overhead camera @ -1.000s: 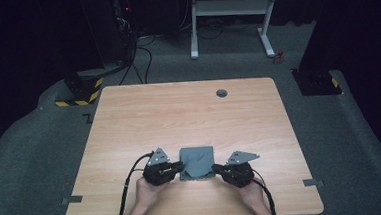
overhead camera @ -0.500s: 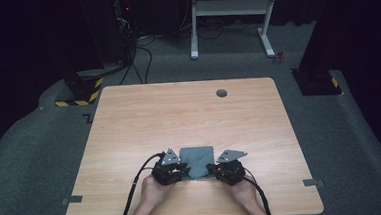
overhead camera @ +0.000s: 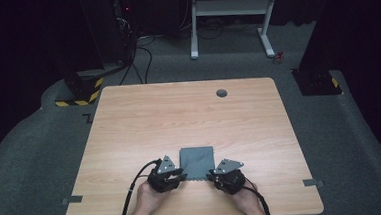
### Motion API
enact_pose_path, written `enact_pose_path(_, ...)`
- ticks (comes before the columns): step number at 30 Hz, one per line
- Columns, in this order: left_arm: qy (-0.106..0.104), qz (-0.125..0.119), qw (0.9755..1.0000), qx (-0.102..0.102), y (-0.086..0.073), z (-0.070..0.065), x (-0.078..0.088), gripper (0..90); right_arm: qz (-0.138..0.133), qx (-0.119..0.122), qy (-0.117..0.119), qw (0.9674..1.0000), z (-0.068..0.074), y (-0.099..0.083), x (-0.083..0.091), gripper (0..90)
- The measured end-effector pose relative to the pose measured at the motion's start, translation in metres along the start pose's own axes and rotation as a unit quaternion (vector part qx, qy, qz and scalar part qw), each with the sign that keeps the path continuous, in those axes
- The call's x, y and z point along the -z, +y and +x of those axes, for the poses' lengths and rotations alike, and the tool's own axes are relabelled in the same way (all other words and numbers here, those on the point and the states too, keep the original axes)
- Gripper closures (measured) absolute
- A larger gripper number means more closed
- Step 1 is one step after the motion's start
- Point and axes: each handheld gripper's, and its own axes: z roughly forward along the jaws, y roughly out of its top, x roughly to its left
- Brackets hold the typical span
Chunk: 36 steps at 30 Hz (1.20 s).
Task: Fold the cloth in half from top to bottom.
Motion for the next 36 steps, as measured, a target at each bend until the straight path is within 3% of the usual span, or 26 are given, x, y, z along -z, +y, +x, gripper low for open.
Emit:
enact_pose_path(9,0.021,0.025,0.9991,-0.026,0.001,-0.008,0.002,65.7,-0.004,0.003,-0.002,1.0000,0.001,-0.003,0.002,75.4)
enact_pose_path(17,0.017,0.026,0.9995,-0.002,0.002,-0.005,0.006,60.0,-0.001,-0.009,0.011,0.9999,-0.002,-0.002,0.003,73.6)
enact_pose_path(19,0.007,0.010,0.9999,0.009,0.003,-0.003,0.010,59.1,-0.007,-0.015,0.012,0.9998,-0.005,-0.002,0.005,74.1)
enact_pose_path(22,0.006,0.000,0.9998,0.016,0.008,0.000,0.011,57.9,-0.027,-0.042,0.019,0.9986,-0.013,-0.001,0.010,76.2)
enact_pose_path(27,0.008,-0.016,0.9997,0.019,0.026,0.008,-0.001,57.3,-0.034,-0.059,0.007,0.9976,-0.029,0.010,0.008,82.4)
enact_pose_path(36,0.037,0.001,0.9988,0.033,0.037,0.027,-0.026,57.2,-0.033,-0.082,-0.010,0.9960,-0.049,0.033,-0.019,83.1)
